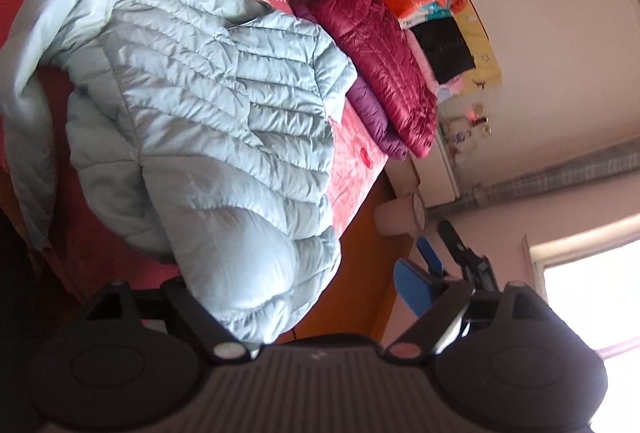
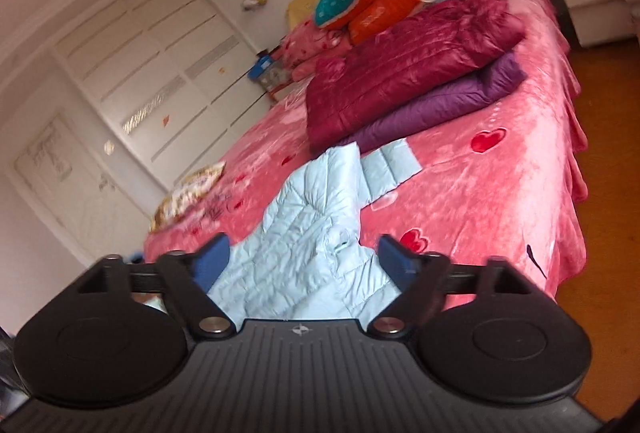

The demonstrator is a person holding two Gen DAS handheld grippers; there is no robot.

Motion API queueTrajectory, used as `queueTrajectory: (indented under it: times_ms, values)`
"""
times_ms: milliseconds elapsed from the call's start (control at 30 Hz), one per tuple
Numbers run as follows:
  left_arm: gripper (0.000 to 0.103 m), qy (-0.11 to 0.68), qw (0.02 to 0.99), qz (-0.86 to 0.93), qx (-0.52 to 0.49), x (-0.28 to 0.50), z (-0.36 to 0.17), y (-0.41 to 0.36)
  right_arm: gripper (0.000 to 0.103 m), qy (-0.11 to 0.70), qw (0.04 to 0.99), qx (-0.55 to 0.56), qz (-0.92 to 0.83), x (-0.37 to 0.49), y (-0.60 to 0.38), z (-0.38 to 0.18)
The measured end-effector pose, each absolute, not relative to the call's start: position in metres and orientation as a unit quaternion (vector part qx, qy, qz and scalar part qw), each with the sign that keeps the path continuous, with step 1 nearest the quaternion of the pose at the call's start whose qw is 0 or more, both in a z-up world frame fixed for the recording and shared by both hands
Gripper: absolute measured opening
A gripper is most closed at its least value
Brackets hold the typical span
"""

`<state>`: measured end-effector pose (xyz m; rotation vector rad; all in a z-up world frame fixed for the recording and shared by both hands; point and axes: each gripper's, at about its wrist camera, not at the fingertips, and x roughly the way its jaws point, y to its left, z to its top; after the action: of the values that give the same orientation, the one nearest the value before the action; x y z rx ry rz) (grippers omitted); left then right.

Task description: Fold large clothes

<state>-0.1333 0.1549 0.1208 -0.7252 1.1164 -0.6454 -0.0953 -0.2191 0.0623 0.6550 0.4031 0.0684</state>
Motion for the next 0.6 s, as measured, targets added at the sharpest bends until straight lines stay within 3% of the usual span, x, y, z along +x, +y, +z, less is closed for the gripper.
queueTrajectory:
  times_ms: [67, 367, 600]
  values:
    - [0.094, 0.514, 0.744, -0.296, -0.309, -0.129, 0.116, 0.151, 0.103, 0.212, 0.934, 0.287, 0.030, -0.087, -0.209, 0.057]
    - [0.095, 0.584, 0.731, -0.269, -0.229, -0.108, 0.080, 0.128, 0.103, 0.288, 0.919, 0.267, 0.041, -0.028, -0.201, 0.027]
    - [0.100, 0.573, 0.755, -0.272, -0.165, -0.114, 0.109, 0.152, 0.103, 0.306, 0.900, 0.307, 0.049, 0.024, -0.205, 0.011]
